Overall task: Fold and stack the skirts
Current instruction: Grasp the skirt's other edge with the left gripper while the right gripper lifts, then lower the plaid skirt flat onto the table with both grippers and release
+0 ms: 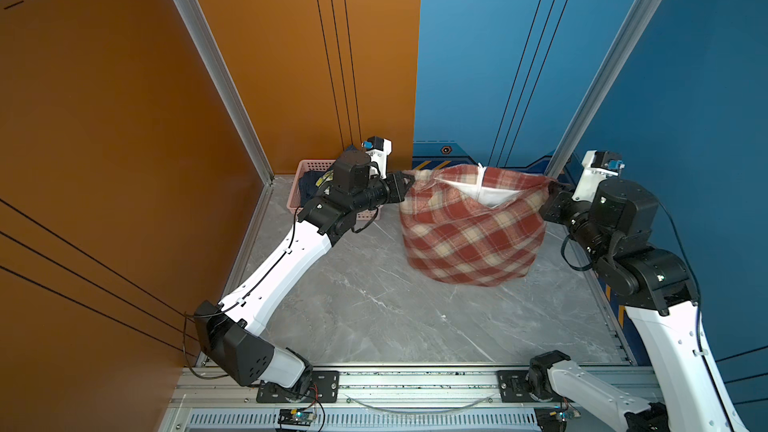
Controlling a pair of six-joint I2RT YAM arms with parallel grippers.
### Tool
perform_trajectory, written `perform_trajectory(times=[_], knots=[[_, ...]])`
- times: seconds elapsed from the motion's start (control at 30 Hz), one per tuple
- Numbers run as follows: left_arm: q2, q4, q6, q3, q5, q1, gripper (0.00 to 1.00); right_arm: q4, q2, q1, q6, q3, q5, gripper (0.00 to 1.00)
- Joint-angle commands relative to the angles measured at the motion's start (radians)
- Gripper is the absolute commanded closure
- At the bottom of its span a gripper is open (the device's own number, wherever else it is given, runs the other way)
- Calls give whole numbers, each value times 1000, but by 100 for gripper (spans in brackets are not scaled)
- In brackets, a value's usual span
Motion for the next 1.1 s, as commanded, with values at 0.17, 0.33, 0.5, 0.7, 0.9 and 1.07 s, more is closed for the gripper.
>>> perform_trajectory(times=[0.17,0.33,0.5,0.7,0.9,1.07], knots=[[278,135,-127,295,165,112,100,121,244,-207,60,163,-237,100],[488,49,-161,685,242,123,100,134,401,-279,79,400,-376,100],[566,-24,-184,899,293,118,100,71,368,-305,70,459,-376,100],[306,42,-120,358,279,44,100,58,46,-308,135,-65,-360,100],[3,167,-158,-476,156,-48,51,-98,-317,-281,253,-593,-333,20],[-113,-44,-91,-683,2,-120,24,-167,-422,-275,312,-708,-345,0]])
